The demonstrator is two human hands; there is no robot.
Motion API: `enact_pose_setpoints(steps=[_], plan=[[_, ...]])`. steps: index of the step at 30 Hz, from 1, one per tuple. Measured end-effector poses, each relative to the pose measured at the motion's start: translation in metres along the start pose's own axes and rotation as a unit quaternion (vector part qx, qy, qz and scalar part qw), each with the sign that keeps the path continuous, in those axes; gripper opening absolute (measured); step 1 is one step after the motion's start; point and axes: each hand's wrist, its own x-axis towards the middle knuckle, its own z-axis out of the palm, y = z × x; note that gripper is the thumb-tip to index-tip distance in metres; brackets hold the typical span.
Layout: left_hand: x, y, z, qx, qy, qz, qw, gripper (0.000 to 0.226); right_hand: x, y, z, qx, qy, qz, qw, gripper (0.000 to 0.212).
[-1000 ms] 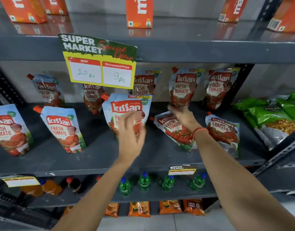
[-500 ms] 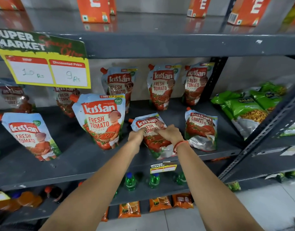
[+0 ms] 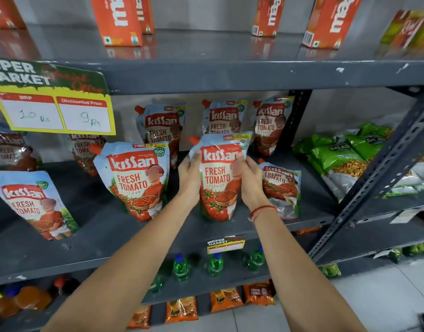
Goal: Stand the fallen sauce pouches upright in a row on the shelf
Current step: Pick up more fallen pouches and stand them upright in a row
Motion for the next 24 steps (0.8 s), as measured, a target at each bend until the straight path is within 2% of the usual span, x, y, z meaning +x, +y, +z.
enact_pose_setpoints(steps=[3,5,9,14,15,17,19,21,22,24], plan=[[-0.004,0.003,0.000,0.046,-0.023,0.062,0.997,0.015,0.008,-0.019,0.003,0.001,0.021,-0.048,0.999,0.022],[-0.003,0.003,-0.006,0.052,-0.018,0.071,0.996,0.016,0.014,-0.034,0.004,0.000,0.031,-0.070,0.997,0.006],[0.000,0.002,-0.013,0.066,-0.019,0.068,0.995,0.014,0.017,-0.050,0.007,-0.045,0.003,-0.101,0.994,0.013],[-0.008,-0.005,-0.019,0.090,-0.032,0.065,0.993,0.013,0.010,-0.039,-0.001,-0.054,-0.013,-0.101,0.993,0.008],[-0.011,-0.008,-0.021,0.096,-0.023,0.061,0.993,0.014,0.008,-0.037,-0.004,-0.059,-0.021,-0.099,0.993,0.005],[-0.017,-0.022,-0.026,0.118,0.022,0.066,0.991,0.027,0.004,-0.039,-0.013,-0.080,-0.019,-0.100,0.992,0.017],[-0.030,-0.036,-0.027,0.178,0.093,0.113,0.973,0.052,0.003,-0.047,-0.027,-0.094,0.001,-0.110,0.990,0.026],[-0.051,-0.048,-0.020,0.253,0.138,0.181,0.940,0.059,0.008,-0.057,-0.046,-0.102,0.038,-0.115,0.987,0.032],[-0.063,-0.053,-0.012,0.290,0.128,0.219,0.923,0.058,0.012,-0.060,-0.059,-0.114,0.066,-0.116,0.985,0.033],[-0.078,-0.061,0.002,0.346,0.052,0.304,0.886,0.054,0.020,-0.062,-0.080,-0.169,0.131,-0.100,0.972,0.032]])
